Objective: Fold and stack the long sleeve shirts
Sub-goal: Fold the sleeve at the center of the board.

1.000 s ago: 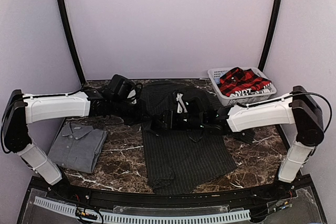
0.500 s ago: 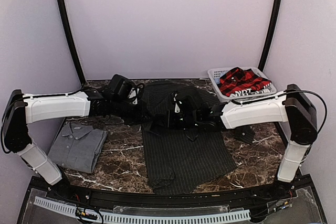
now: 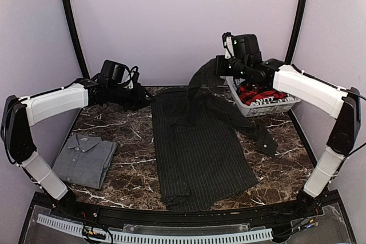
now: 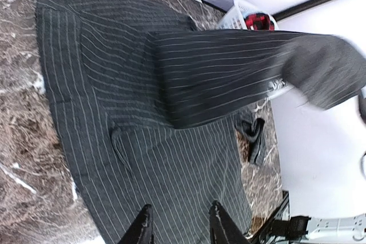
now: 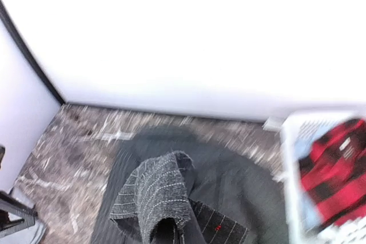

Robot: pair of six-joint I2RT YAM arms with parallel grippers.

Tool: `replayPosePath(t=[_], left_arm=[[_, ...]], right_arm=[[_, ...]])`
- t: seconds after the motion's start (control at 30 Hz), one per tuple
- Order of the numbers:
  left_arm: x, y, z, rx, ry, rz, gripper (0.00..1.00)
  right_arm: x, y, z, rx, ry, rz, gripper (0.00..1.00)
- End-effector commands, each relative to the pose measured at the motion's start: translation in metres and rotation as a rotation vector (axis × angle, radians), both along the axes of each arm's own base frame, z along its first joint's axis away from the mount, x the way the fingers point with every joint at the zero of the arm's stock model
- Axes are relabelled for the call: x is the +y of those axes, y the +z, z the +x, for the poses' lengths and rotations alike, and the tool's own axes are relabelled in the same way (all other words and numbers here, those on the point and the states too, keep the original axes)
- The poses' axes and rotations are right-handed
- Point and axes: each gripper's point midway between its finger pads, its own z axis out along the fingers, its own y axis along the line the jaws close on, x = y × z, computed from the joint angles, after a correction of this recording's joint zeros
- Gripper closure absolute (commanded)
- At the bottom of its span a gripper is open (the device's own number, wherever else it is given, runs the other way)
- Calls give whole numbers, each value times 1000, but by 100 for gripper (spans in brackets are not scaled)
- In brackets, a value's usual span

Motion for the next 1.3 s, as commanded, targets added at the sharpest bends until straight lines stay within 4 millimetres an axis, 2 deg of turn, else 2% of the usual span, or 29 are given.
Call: replayPosePath(t=[0.0, 0.1, 0.13, 0.17, 0.2, 0.23, 0.27, 0.3, 0.33, 0.53, 0.63, 0.73, 0.83, 1.07, 1.27], left_arm=[[-3, -5, 18, 3, -37, -14, 70], [-14, -25, 35, 31, -52, -21, 73], [-17, -41, 39, 64, -56, -13, 74], [-22, -42, 42, 67, -71, -26, 75], [-26, -56, 45, 97, -75, -22, 76], [-30, -58, 48, 96, -83, -35, 77], [-32, -71, 50, 120, -83, -32, 77], [-34, -72, 54, 117, -85, -41, 77], [-36, -84, 56, 142, -80, -36, 78], [-53, -111, 68, 183, -106, -88, 79], [-61, -118, 71, 208, -109, -120, 79], [-69, -112, 77, 180, -114, -149, 79], [-76, -110, 80, 175, -118, -163, 79], [-87, -100, 80, 164, -129, -194, 80], [-109, -98, 57, 166, -208, -192, 81]], right_arm=[[-13, 74, 21, -206, 80, -116, 100], [6, 84, 30, -235, 183, -156, 100], [13, 85, 29, -235, 222, -159, 100], [20, 83, 28, -225, 261, -155, 100], [28, 81, 24, -216, 310, -142, 100], [35, 77, 18, -214, 368, -147, 100], [40, 72, 13, -203, 415, -144, 100], [46, 65, 6, -188, 459, -141, 100], [49, 57, 1, -169, 488, -140, 100], [57, 16, -31, -59, 611, -106, 100], [56, 16, -43, -45, 638, -82, 100], [54, 19, -54, -37, 667, -77, 100], [60, 15, -66, -1, 740, -70, 100], [92, -30, -94, 153, 888, -91, 100], [115, -53, -92, 203, 886, -109, 100]])
